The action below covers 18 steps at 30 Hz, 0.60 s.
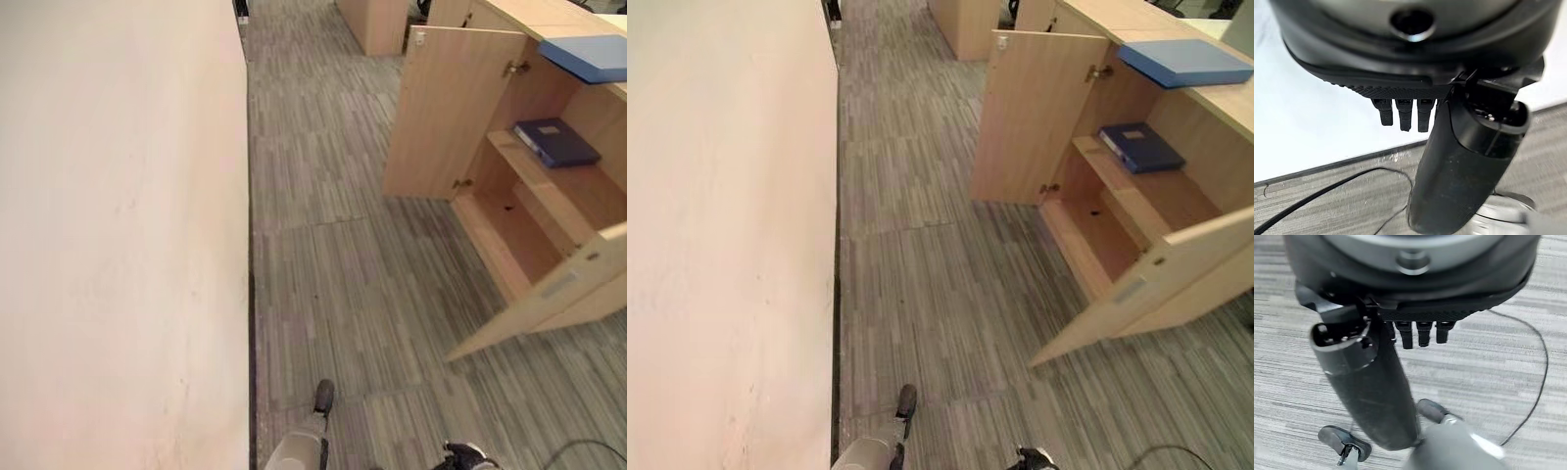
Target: Put the empty folder in the office cabinet
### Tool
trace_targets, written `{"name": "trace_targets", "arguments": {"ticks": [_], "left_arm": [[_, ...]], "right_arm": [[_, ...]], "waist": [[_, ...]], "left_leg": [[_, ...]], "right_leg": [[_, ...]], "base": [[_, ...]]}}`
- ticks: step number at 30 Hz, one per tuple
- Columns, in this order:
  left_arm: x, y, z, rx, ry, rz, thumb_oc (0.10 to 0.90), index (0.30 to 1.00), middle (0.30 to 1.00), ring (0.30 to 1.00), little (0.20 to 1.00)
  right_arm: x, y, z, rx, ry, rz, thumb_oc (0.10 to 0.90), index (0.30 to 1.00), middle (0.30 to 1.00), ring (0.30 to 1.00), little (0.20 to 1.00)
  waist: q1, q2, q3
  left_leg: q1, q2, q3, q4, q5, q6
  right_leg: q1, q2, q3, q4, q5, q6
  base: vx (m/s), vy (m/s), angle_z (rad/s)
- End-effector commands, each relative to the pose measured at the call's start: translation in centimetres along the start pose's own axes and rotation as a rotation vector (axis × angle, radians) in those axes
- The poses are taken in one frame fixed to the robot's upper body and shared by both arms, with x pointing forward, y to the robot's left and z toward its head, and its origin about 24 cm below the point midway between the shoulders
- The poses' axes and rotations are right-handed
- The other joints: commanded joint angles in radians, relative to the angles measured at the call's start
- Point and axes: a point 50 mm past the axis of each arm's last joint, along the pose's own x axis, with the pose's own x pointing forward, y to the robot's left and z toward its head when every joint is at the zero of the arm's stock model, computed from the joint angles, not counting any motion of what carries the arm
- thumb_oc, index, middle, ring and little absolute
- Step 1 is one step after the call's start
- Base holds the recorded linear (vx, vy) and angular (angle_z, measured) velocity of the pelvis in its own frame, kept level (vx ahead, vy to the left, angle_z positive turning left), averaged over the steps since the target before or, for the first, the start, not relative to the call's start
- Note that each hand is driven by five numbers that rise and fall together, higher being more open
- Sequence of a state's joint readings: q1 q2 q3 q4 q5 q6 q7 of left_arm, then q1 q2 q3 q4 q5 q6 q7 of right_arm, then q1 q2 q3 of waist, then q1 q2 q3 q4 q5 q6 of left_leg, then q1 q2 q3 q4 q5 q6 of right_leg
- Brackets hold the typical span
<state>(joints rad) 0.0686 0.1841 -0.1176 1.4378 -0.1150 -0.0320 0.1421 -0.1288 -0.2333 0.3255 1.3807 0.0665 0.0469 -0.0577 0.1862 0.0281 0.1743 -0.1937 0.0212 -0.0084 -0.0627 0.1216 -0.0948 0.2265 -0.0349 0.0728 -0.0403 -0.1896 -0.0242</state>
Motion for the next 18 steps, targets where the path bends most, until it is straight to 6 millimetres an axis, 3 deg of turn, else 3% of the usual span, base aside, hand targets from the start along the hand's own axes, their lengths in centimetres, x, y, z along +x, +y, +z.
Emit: {"name": "trace_targets", "arguments": {"ticks": [1, 2, 3, 5, 6, 7, 8, 9, 10, 12, 13, 14, 15, 18], "left_arm": [[0.2, 2.0, 1.1, -0.031, -0.040, 0.068, 0.800, 0.900, 0.900, 0.900, 0.900], [0.2, 2.0, 1.2, -0.019, -0.044, 0.068, 0.800, 0.900, 0.900, 0.900, 0.900], [0.2, 2.0, 1.2, -0.019, -0.044, 0.067, 0.800, 0.900, 0.900, 0.900, 0.900], [0.2, 2.3, 1.8, 0.002, -0.070, 0.067, 0.800, 0.900, 0.900, 0.900, 0.900], [0.2, 2.3, 1.8, 0.002, -0.070, 0.067, 0.800, 0.900, 0.900, 0.900, 0.900], [0.2, 2.2, 3.0, 0.035, -0.111, 0.059, 0.800, 0.900, 0.900, 0.900, 0.900], [0.2, 2.0, 4.0, 0.054, -0.147, 0.049, 0.800, 0.900, 0.900, 0.900, 0.900], [0.2, 1.9, 4.0, 0.054, -0.147, 0.049, 0.800, 0.900, 0.900, 0.900, 0.900], [0.1, 1.5, 4.8, 0.081, -0.180, 0.032, 0.800, 0.900, 0.900, 0.900, 0.900], [0.0, 1.3, 5.3, 0.105, -0.202, 0.021, 0.800, 0.900, 0.900, 0.900, 0.900], [0.0, 1.1, 5.3, 0.117, -0.205, 0.016, 0.800, 0.900, 0.900, 0.900, 0.900], [0.0, 0.8, 5.4, 0.138, -0.212, 0.004, 0.800, 0.900, 0.900, 0.900, 0.900], [-0.1, 0.2, 5.8, 0.183, -0.230, -0.020, 0.800, 0.900, 0.900, 0.900, 0.900], [-0.1, -0.1, 5.3, 0.218, -0.212, -0.034, 0.800, 0.900, 0.900, 0.900, 0.900]], "right_arm": [[-0.1, 0.7, -1.4, -0.033, 0.032, 0.015, 0.800, 0.900, 0.900, 0.900, 0.900], [-0.1, 0.7, -1.8, -0.029, 0.051, 0.018, 0.800, 0.900, 0.900, 0.900, 0.900], [-0.1, 0.7, -1.8, -0.029, 0.051, 0.018, 0.800, 0.900, 0.900, 0.900, 0.900], [-0.2, 0.9, -2.1, -0.035, 0.061, 0.031, 0.800, 0.900, 0.900, 0.900, 0.900], [-0.2, 0.9, -2.1, -0.036, 0.061, 0.030, 0.800, 0.900, 0.900, 0.900, 0.900], [-0.1, 0.8, -1.7, -0.035, 0.053, 0.028, 0.800, 0.900, 0.900, 0.900, 0.900], [-0.1, 0.6, -1.1, -0.030, 0.033, 0.021, 0.800, 0.900, 0.900, 0.900, 0.900], [-0.1, 0.5, -1.1, -0.031, 0.033, 0.021, 0.800, 0.900, 0.900, 0.900, 0.900], [0.0, -0.1, -0.2, -0.027, 0.007, 0.002, 0.800, 0.900, 0.900, 0.900, 0.900], [0.0, -0.9, 0.7, -0.024, -0.026, -0.026, 0.800, 0.900, 0.900, 0.900, 0.900], [0.0, -1.2, 1.2, -0.022, -0.041, -0.036, 0.800, 0.900, 0.900, 0.900, 0.900], [0.0, -1.4, 2.0, -0.017, -0.075, -0.043, 0.800, 0.900, 0.900, 0.900, 0.900], [-0.1, -2.0, 2.8, 0.037, -0.113, -0.064, 0.800, 0.900, 0.900, 0.900, 0.900], [-0.1, -2.4, 2.6, 0.109, -0.112, -0.082, 0.800, 0.900, 0.900, 0.900, 0.900]], "waist": [[0.007, -0.067, -0.103], [0.005, -0.080, -0.111], [0.005, -0.079, -0.113], [0.010, -0.094, -0.136], [0.011, -0.093, -0.138], [0.018, -0.102, -0.151], [0.022, -0.084, -0.149], [0.023, -0.083, -0.151], [0.011, -0.058, -0.136], [-0.017, -0.016, -0.114], [-0.037, 0.004, -0.096], [-0.082, 0.040, -0.053], [-0.130, 0.049, -0.004], [-0.163, 0.027, 0.020]], "left_leg": [[-0.088, -0.068, 0.033, 0.000, 0.103, 0.096], [-0.083, -0.083, 0.042, 0.024, 0.082, 0.106], [-0.085, -0.081, 0.041, 0.025, 0.082, 0.105], [-0.053, -0.112, 0.055, 0.050, 0.030, 0.136], [-0.056, -0.110, 0.055, 0.051, 0.030, 0.136], [-0.033, -0.148, 0.059, 0.070, -0.015, 0.163], [0.001, -0.168, 0.057, 0.080, -0.049, 0.187], [-0.001, -0.166, 0.057, 0.081, -0.049, 0.186], [0.050, -0.186, 0.047, 0.077, -0.078, 0.214], [0.133, -0.196, 0.026, 0.049, -0.102, 0.238], [0.182, -0.193, 0.012, 0.017, -0.106, 0.245], [0.238, -0.171, -0.018, -0.006, -0.105, 0.236], [0.283, -0.161, -0.041, 0.002, -0.117, 0.224], [0.347, -0.165, -0.064, -0.015, -0.152, 0.198]], "right_leg": [[0.054, 0.036, -0.093, 0.033, 0.012, 0.069], [0.060, 0.003, -0.103, 0.046, 0.044, 0.092], [0.058, 0.004, -0.102, 0.046, 0.045, 0.092], [0.042, -0.064, -0.107, 0.107, 0.137, 0.138], [0.039, -0.062, -0.106, 0.107, 0.138, 0.138], [0.022, -0.116, -0.113, 0.176, 0.237, 0.179], [-0.036, -0.157, -0.127, 0.332, 0.324, 0.185], [-0.038, -0.155, -0.126, 0.331, 0.326, 0.184], [-0.083, -0.194, -0.170, 0.519, 0.409, 0.170], [-0.164, -0.244, -0.239, 0.688, 0.436, 0.153], [-0.219, -0.264, -0.275, 0.752, 0.414, 0.141], [-0.323, -0.219, -0.308, 0.746, 0.282, 0.098], [-0.434, -0.121, -0.302, 0.595, 0.240, 0.089], [-0.485, -0.066, -0.322, 0.263, 0.314, 0.123]], "base": [[0.48, 0.382, -0.67], [0.36, 0.289, -0.71], [0.35, 0.288, -0.33], [0.31, 0.265, -0.17], [0.31, 0.330, -0.01], [0.33, 0.430, -0.10], [0.33, 0.430, 0.00], [0.27, 0.441, -0.24], [0.23, 0.393, -0.06], [0.27, 0.470, 0.09], [0.26, 0.336, 0.22], [0.32, 0.184, 0.29], [0.30, 0.046, 0.21], [0.29, -0.091, 0.91]]}}
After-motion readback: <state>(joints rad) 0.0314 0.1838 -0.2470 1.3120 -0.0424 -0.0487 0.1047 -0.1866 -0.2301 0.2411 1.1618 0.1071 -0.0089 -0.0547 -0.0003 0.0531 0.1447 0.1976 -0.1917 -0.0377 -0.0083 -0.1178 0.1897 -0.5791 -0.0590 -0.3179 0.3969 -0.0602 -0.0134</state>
